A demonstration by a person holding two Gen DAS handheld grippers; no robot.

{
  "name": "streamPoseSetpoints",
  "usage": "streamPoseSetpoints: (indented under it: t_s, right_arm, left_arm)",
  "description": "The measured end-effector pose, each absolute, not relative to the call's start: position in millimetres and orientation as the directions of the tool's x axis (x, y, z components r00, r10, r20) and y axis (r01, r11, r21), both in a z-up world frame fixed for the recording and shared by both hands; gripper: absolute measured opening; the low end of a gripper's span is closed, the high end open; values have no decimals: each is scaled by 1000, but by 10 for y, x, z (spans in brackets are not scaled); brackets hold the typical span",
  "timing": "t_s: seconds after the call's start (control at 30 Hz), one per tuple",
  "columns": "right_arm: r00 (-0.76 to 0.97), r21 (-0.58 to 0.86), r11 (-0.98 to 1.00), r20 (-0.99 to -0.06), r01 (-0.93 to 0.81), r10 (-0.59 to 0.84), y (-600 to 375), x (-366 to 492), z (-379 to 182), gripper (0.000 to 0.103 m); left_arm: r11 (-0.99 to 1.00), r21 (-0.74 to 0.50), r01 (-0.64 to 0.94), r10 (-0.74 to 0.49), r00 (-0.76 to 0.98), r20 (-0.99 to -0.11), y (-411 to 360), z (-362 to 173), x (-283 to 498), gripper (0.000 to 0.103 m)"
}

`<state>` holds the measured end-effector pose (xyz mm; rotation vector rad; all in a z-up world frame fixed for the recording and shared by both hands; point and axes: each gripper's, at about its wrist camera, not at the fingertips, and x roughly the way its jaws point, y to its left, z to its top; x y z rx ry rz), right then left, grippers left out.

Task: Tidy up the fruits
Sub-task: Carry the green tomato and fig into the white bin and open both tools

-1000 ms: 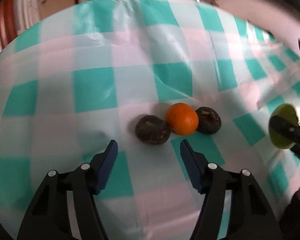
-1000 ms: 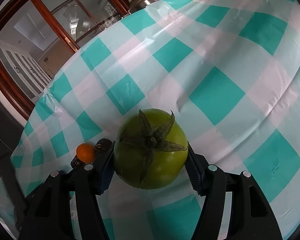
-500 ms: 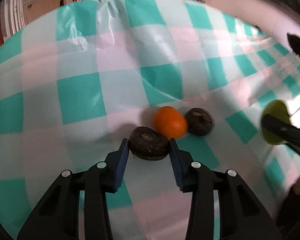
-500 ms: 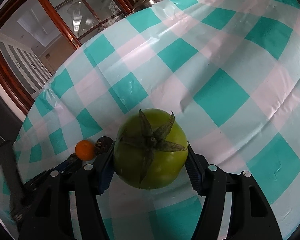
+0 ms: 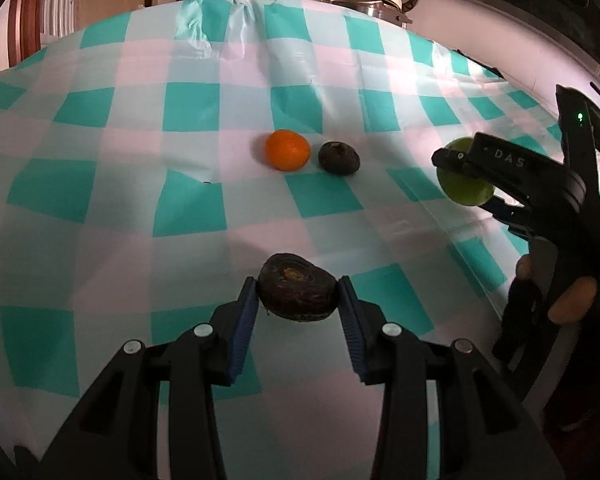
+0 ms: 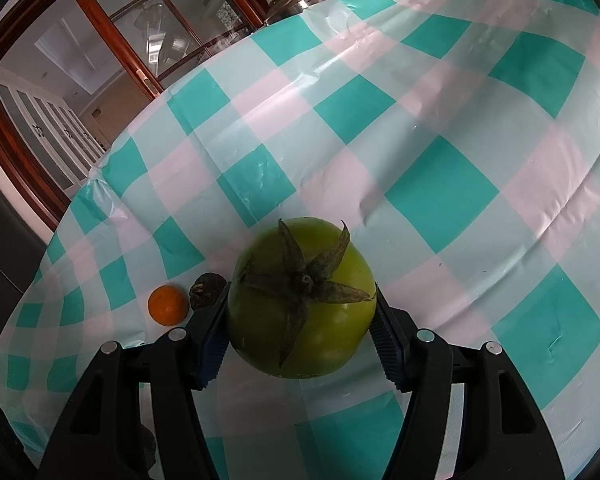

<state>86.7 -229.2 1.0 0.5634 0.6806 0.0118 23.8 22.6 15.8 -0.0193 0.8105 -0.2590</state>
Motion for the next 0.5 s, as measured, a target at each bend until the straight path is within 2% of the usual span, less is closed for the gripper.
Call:
streamPoseSetpoints:
  t_s: [0.2,0.5]
  right_arm:
    - [781,500,851,-592,164,197,-2290,875,6,62]
    - [786,504,845,-590,179,185,-2305,866,-1,62]
  left_arm:
    - [971,-180,155,-238,659,-713,386,137,336,41]
    - [979,-151,138,-204,686,-699,382,180,330,41]
